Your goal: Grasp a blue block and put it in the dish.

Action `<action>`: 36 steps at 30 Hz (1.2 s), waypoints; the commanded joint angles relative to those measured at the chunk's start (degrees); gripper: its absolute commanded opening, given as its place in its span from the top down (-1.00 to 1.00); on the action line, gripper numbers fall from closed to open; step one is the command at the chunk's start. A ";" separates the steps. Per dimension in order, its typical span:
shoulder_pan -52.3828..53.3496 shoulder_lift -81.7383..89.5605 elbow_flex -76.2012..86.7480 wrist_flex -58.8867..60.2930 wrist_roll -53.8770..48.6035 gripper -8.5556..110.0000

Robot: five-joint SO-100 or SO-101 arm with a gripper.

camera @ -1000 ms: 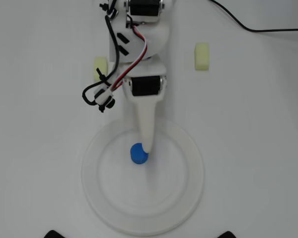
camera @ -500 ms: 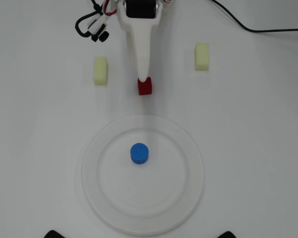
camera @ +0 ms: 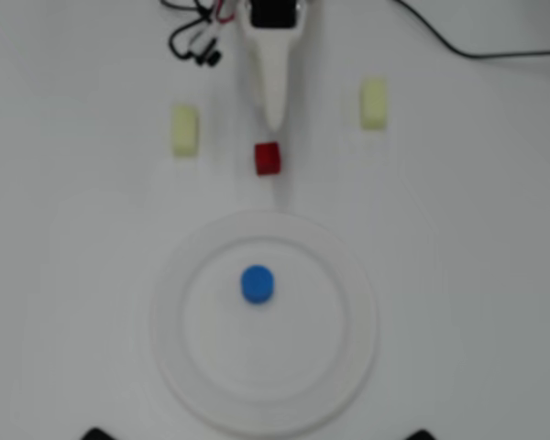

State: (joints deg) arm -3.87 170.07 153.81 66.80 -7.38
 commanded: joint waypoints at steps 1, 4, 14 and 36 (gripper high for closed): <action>0.18 3.96 4.13 0.09 0.26 0.20; 0.18 6.94 8.44 0.70 0.35 0.24; -4.13 20.57 17.23 8.53 1.93 0.61; -4.22 27.60 24.79 12.83 1.23 0.85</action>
State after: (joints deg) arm -7.91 187.65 175.34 76.90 -5.27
